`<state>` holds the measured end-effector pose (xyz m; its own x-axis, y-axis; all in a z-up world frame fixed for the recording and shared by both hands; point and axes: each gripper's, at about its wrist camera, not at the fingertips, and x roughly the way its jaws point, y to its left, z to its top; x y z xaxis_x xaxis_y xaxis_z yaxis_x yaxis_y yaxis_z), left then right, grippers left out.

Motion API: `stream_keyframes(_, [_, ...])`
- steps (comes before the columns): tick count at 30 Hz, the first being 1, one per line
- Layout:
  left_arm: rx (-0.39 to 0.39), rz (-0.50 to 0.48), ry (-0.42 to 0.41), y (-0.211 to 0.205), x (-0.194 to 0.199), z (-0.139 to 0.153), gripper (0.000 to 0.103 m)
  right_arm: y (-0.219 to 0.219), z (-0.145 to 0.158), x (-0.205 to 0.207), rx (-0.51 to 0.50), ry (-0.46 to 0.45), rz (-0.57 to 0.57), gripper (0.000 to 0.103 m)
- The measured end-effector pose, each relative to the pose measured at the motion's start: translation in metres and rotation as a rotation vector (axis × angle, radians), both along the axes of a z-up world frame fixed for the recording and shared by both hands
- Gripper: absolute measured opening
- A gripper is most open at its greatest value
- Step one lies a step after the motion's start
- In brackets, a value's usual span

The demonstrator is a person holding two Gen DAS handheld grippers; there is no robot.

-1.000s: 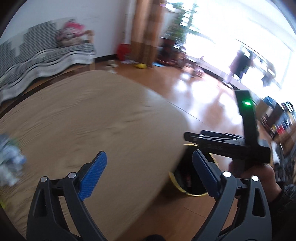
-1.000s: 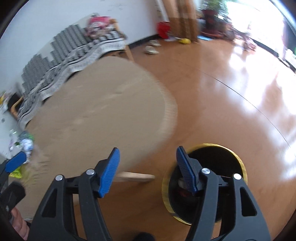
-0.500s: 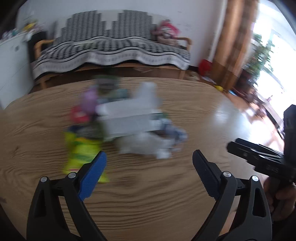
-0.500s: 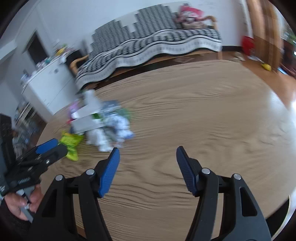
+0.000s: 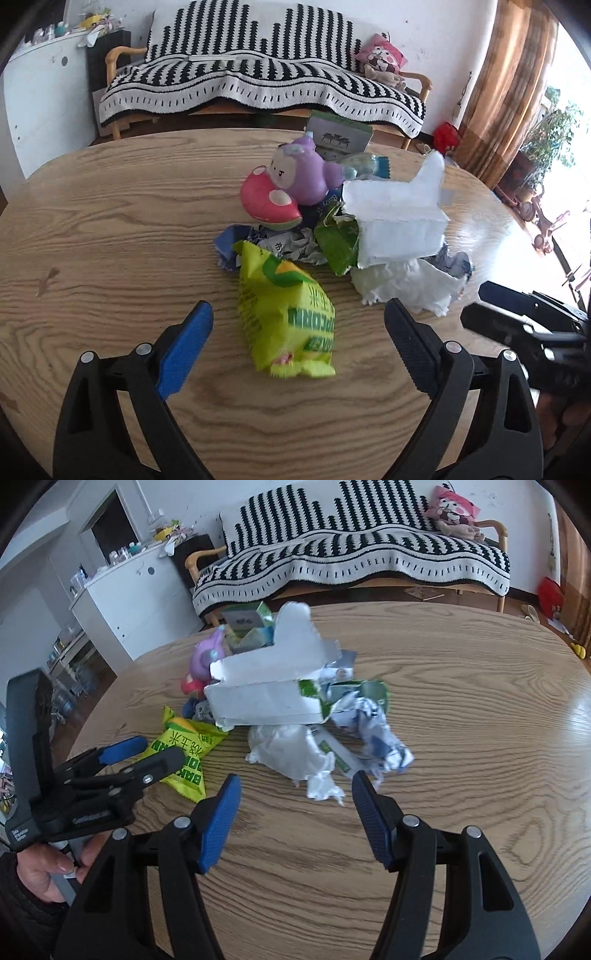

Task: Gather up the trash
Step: 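Move both tools back over the table toward the snack bag and tissue, then grasp the yellow-green snack bag with the left tool while the right tool grasps white tissue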

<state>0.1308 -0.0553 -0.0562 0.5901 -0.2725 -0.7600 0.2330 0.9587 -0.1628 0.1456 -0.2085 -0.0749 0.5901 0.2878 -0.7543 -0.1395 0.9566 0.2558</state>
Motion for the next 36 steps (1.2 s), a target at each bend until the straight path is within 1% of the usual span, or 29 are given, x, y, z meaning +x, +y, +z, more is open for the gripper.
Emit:
stream_keyframes(3, [0.025, -0.011, 0.003, -0.007, 0.010, -0.005, 0.091, 0.003, -0.003, 0.003, -0.005, 0.005, 0.000, 0.061])
stream_keyframes(5, [0.023, -0.015, 0.010, -0.008, 0.014, -0.007, 0.086, 0.005, -0.006, 0.008, -0.009, 0.013, -0.002, 0.061])
stream_keyframes(6, [0.021, -0.021, 0.011, -0.009, 0.014, -0.008, 0.074, 0.006, -0.008, 0.010, -0.013, 0.016, -0.002, 0.061])
stream_keyframes(7, [0.023, -0.027, 0.011, -0.009, 0.014, -0.009, 0.058, 0.007, -0.010, 0.013, -0.013, 0.021, -0.002, 0.060])
stream_keyframes(8, [0.025, -0.041, 0.012, -0.010, 0.014, -0.009, 0.056, 0.008, -0.012, 0.016, -0.013, 0.026, -0.002, 0.059])
stream_keyframes(9, [0.026, -0.052, 0.012, -0.010, 0.013, -0.009, 0.056, 0.011, -0.014, 0.017, -0.013, 0.029, -0.003, 0.057])
stream_keyframes(10, [0.031, -0.055, 0.010, -0.010, 0.011, -0.009, 0.049, 0.012, -0.016, 0.020, -0.013, 0.033, -0.001, 0.057])
stream_keyframes(12, [0.046, -0.062, 0.004, -0.008, 0.007, -0.008, 0.044, 0.016, -0.020, 0.025, -0.015, 0.040, 0.005, 0.055])
stream_keyframes(14, [0.037, -0.053, 0.003, -0.003, 0.004, -0.006, 0.044, 0.022, -0.024, 0.030, -0.024, 0.046, 0.013, 0.053])
stream_keyframes(17, [0.026, -0.028, -0.021, 0.007, 0.001, 0.004, 0.043, 0.028, -0.030, 0.037, -0.044, 0.051, 0.013, 0.050])
stream_keyframes(19, [0.015, -0.012, -0.030, 0.011, 0.001, 0.008, 0.039, 0.032, -0.034, 0.041, -0.063, 0.054, 0.007, 0.047])
stream_keyframes(22, [-0.003, 0.008, -0.027, 0.015, 0.002, 0.013, 0.039, 0.034, -0.039, 0.046, -0.088, 0.058, -0.005, 0.038])
stream_keyframes(23, [-0.006, 0.016, -0.025, 0.015, 0.002, 0.014, 0.039, 0.034, -0.039, 0.046, -0.096, 0.057, -0.005, 0.032])
stream_keyframes(24, [-0.008, 0.018, -0.022, 0.015, 0.002, 0.014, 0.039, 0.033, -0.039, 0.046, -0.100, 0.062, -0.003, 0.022])
stream_keyframes(26, [-0.011, 0.018, -0.021, 0.014, 0.003, 0.016, 0.038, 0.031, -0.038, 0.044, -0.086, 0.071, 0.000, 0.013])
stream_keyframes(28, [-0.013, 0.017, -0.022, 0.011, 0.002, 0.017, 0.037, 0.028, -0.033, 0.036, -0.074, 0.066, 0.018, 0.011])
stream_keyframes(32, [-0.021, 0.009, -0.031, 0.004, -0.004, 0.023, 0.037, 0.018, -0.015, 0.011, -0.061, 0.031, 0.053, 0.010])
stream_keyframes(36, [-0.026, -0.008, -0.054, -0.008, -0.011, 0.033, 0.037, -0.009, 0.005, -0.019, -0.045, -0.001, 0.056, 0.010])
